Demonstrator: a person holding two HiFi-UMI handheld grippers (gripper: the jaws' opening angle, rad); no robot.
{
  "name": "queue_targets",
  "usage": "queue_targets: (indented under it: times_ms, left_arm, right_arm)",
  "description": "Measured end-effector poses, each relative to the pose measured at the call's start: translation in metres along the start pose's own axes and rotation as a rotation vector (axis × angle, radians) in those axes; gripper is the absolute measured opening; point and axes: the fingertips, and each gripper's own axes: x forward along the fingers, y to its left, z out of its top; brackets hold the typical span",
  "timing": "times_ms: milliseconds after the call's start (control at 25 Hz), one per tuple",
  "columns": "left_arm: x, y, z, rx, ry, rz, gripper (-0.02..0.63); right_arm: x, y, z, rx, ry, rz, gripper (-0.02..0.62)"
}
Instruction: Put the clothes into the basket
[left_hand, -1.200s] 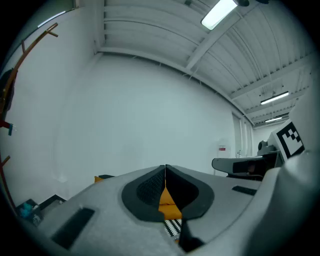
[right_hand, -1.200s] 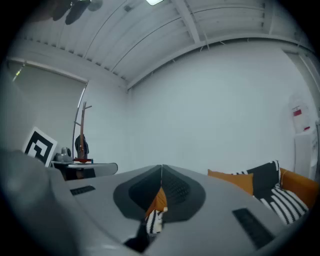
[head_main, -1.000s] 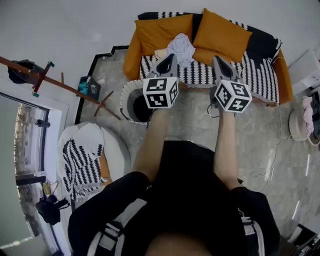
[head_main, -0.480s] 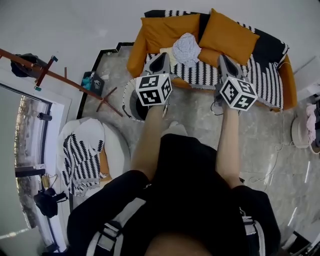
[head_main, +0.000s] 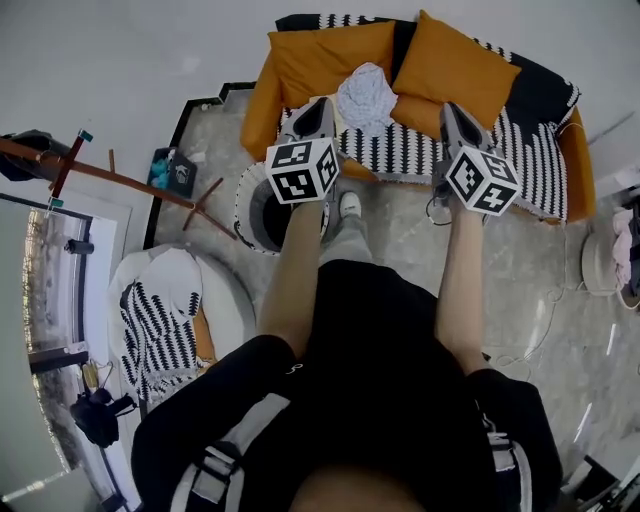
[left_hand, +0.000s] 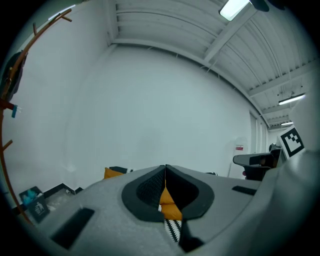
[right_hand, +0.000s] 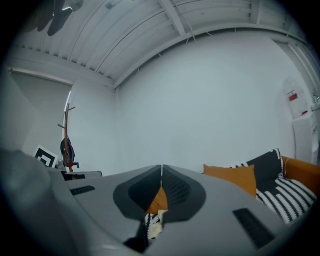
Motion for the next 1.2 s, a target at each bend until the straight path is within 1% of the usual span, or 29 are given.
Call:
queue_targets:
  times_ms: [160, 320, 400, 520, 600, 680, 800, 880, 1040, 1200]
  left_arm:
    - [0.054, 0.020, -0.007, -0.007, 0.035, -0.004, 0.009]
    - [0.113, 0.048, -0.013, 0.008, 0.090, -0.006, 0.009]
    - [0.141, 0.066, -0.018, 0.021, 0.130, -0.005, 0.009]
    - [0.189, 0.091, -0.030, 0.028, 0.199, -0.023, 0.009]
    - [0.216, 0.110, -0.043, 0.002, 0.240, -0.024, 0.009]
    - [0.243, 0.128, -0.056, -0.045, 0.271, -0.019, 0.009]
    - [0.287, 0.143, -0.069, -0.139, 0.300, -0.033, 0.009]
    - [0.308, 0.150, -0.077, -0.179, 0.318, -0.044, 0.009]
    - [0.338, 0.163, -0.094, -0.200, 0.363, -0.046, 0.009]
    - [0.348, 0.169, -0.126, -0.217, 0.433, -0.040, 0.009]
  right_arm:
    - [0.053, -0.016, -0.009, 0.015, 0.022, 0.005, 0.014]
    - [0.117, -0.037, -0.023, 0.070, 0.044, -0.005, 0.014]
    - [0.149, -0.044, -0.036, 0.105, 0.058, -0.010, 0.014]
    - [0.196, -0.062, -0.058, 0.162, 0.090, -0.049, 0.014]
    - [0.223, -0.071, -0.078, 0.168, 0.147, -0.071, 0.014]
    - [0.248, -0.079, -0.092, 0.161, 0.204, -0.085, 0.014]
    - [0.281, -0.101, -0.095, 0.144, 0.256, -0.118, 0.014]
    - [0.299, -0.110, -0.096, 0.137, 0.282, -0.133, 0.014]
    - [0.327, -0.117, -0.107, 0.139, 0.326, -0.137, 0.014]
    - [0.332, -0.122, -0.138, 0.150, 0.404, -0.151, 0.014]
